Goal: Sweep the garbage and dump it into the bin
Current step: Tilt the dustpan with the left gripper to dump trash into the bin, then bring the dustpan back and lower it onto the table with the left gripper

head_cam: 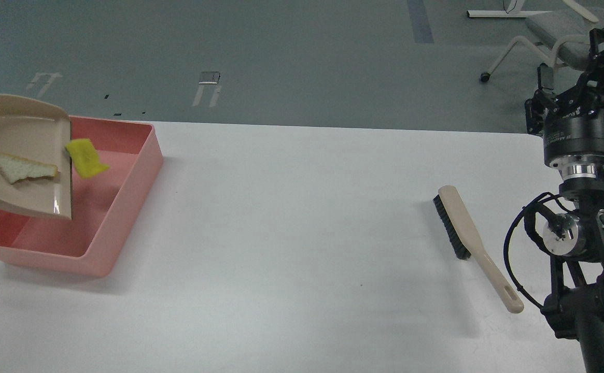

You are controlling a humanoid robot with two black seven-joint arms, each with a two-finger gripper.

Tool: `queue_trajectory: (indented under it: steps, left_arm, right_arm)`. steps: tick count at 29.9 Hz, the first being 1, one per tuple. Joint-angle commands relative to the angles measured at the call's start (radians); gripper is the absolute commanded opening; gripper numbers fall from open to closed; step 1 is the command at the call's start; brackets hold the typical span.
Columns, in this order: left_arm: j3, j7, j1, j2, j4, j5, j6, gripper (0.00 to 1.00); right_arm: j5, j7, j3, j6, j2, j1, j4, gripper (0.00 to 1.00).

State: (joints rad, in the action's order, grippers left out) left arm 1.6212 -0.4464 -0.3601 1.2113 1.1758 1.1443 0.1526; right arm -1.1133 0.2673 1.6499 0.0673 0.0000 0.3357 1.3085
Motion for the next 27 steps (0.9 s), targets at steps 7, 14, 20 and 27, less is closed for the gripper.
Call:
queue_trajectory:
  steps: [7, 14, 20, 27]
  left_arm:
    - [0.0, -0.038, 0.047, 0.189, 0.099, 0.19, -0.011, 0.0]
    - [0.006, 0.0, 0.114, 0.203, 0.165, 0.177, -0.01, 0.0]
    - [0.002, 0.029, 0.22, 0.085, 0.196, -0.156, 0.111, 0.0]
    - [-0.052, 0.192, 0.385, -0.235, 0.208, -0.318, 0.216, 0.0]
  right_arm:
    - [0.041, 0.0, -0.001, 0.008, 0.0, -0.007, 0.0, 0.95]
    - [0.041, 0.0, -0.001, 0.008, 0.0, -0.01, 0.002, 0.95]
    - [0.041, 0.0, -0.001, 0.008, 0.0, -0.024, 0.003, 0.97]
    - [0.041, 0.0, -0.001, 0.008, 0.0, -0.055, 0.057, 0.97]
